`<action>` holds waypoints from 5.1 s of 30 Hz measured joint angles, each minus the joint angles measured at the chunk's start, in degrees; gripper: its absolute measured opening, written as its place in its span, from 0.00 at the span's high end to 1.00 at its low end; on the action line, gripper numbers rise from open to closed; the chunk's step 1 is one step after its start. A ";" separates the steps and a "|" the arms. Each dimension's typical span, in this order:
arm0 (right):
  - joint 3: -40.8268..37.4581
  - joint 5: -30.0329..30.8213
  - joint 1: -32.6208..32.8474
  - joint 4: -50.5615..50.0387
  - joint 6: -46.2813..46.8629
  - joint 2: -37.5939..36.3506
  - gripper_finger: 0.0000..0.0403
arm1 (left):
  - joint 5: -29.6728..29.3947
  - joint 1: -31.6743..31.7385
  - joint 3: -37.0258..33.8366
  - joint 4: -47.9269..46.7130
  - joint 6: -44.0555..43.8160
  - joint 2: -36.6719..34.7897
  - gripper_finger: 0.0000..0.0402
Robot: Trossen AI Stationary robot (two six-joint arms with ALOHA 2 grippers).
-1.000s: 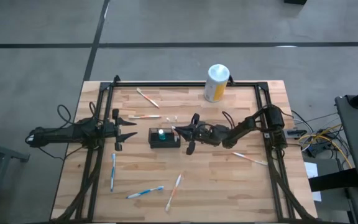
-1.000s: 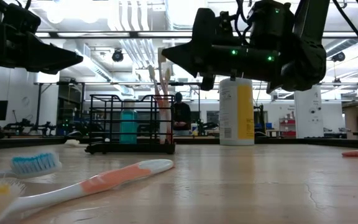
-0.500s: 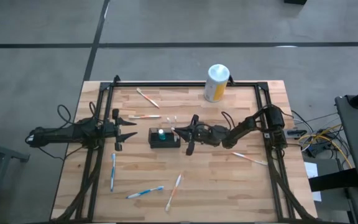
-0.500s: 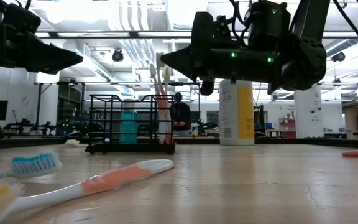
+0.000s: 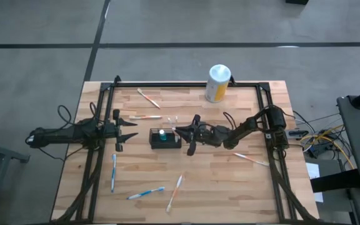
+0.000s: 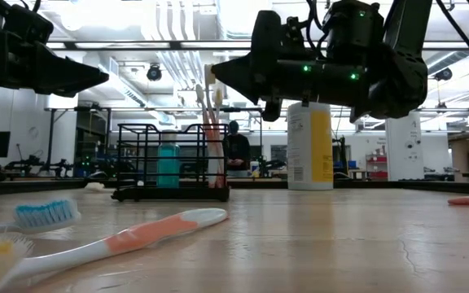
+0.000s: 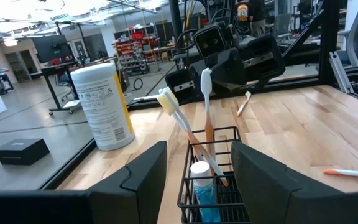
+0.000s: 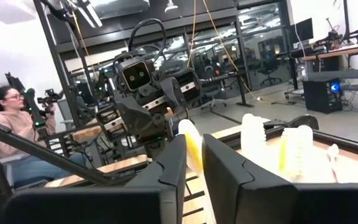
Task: Pick & Place toothbrushing station
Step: Put the orange toothbrush into the right section of the wire organizer
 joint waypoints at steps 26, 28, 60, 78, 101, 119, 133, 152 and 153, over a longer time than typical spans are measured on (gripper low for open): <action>0.89 0.35 0.00 -0.57 -13.94 -5.42 0.69 | -0.01 -0.01 -0.01 0.00 -0.01 0.00 0.54; 0.90 0.49 0.00 -2.93 -13.93 -6.30 0.69 | -0.01 -0.01 0.01 -0.01 0.01 0.00 0.54; 6.21 23.58 4.08 -76.43 7.25 -41.87 0.71 | 0.00 -0.01 0.01 -0.01 0.00 0.00 0.54; 19.15 5.66 9.38 -144.02 50.23 -47.21 0.71 | 0.00 0.01 0.01 0.00 0.01 0.00 0.53; 3.36 -19.29 9.35 -148.01 61.40 -47.30 0.71 | -0.01 0.01 0.00 0.00 0.00 0.00 0.53; -11.50 -22.60 9.35 -129.54 58.93 -47.30 0.59 | 0.01 0.00 0.01 0.00 0.01 0.00 0.53; -15.87 -22.10 9.31 -124.72 52.83 -47.36 0.65 | 0.01 0.01 0.01 0.00 0.00 0.00 0.53; -15.70 -21.12 9.35 -122.83 50.74 -47.26 0.90 | 0.00 0.00 0.01 0.00 0.00 0.00 0.54; -15.45 -21.04 9.35 -122.04 51.61 -47.23 0.91 | 0.01 -0.01 0.01 0.00 0.01 0.00 0.54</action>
